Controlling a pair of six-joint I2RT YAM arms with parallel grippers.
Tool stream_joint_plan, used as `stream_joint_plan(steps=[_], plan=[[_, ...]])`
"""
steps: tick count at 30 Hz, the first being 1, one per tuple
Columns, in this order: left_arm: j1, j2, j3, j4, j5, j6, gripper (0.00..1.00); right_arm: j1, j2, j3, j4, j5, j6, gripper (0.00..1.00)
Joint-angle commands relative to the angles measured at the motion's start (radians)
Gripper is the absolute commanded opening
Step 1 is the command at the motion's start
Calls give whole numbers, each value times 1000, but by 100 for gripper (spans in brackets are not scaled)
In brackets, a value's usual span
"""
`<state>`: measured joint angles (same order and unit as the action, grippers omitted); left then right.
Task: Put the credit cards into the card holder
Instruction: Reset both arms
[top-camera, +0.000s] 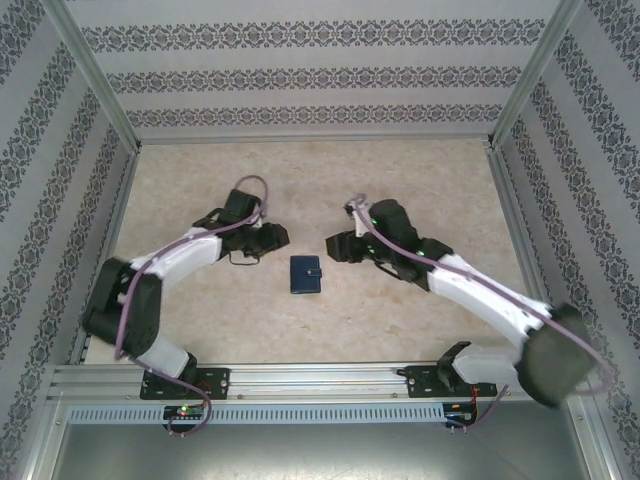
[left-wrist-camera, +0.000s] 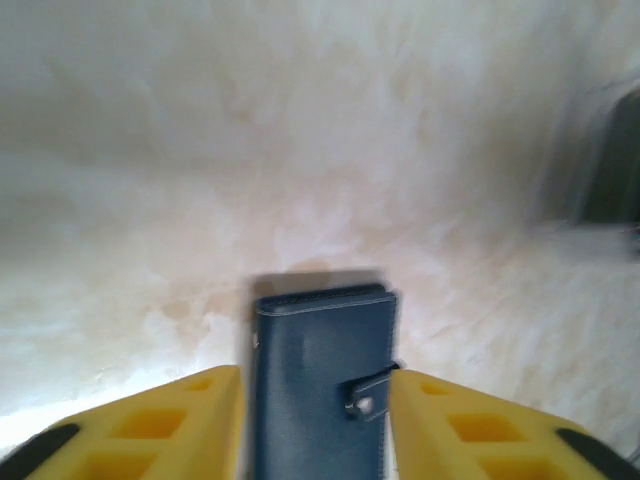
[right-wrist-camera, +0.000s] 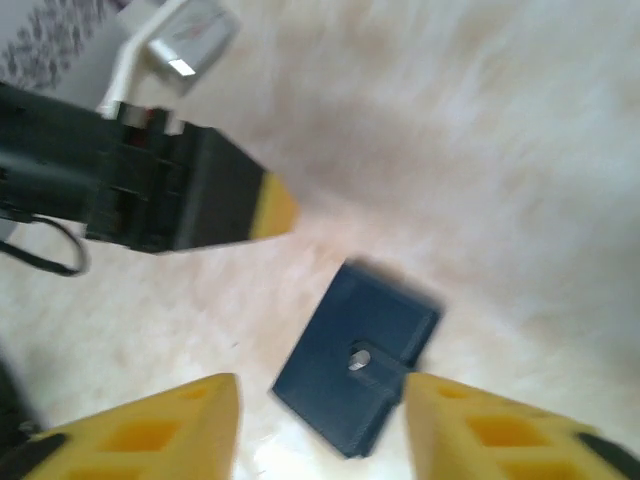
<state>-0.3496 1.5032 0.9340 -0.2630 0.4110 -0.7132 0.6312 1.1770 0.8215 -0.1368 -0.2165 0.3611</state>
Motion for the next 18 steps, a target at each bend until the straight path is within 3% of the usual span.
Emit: stream_joint_plan(steps=[1, 2, 7, 9, 11, 14, 18], plan=[[29, -186, -59, 43, -122, 37, 52, -2, -203, -112, 2, 300, -90, 73], [32, -245, -77, 42, -177, 63, 55, -8, -278, -147, -2, 369, -107, 98], [33, -523, -212, 79, -410, 253, 69, -50, -639, -309, 14, 713, -162, 98], [33, -628, -270, 92, -478, 338, 100, -74, -762, -405, 105, 707, -296, 98], [33, -735, -325, 77, -580, 373, 100, -97, -887, -556, 220, 621, -470, 98], [32, -848, -422, 121, -716, 418, 100, -139, -998, -658, 276, 675, -451, 98], [33, -859, -618, 407, -608, 723, 100, -245, -958, -745, 427, 613, -411, 98]])
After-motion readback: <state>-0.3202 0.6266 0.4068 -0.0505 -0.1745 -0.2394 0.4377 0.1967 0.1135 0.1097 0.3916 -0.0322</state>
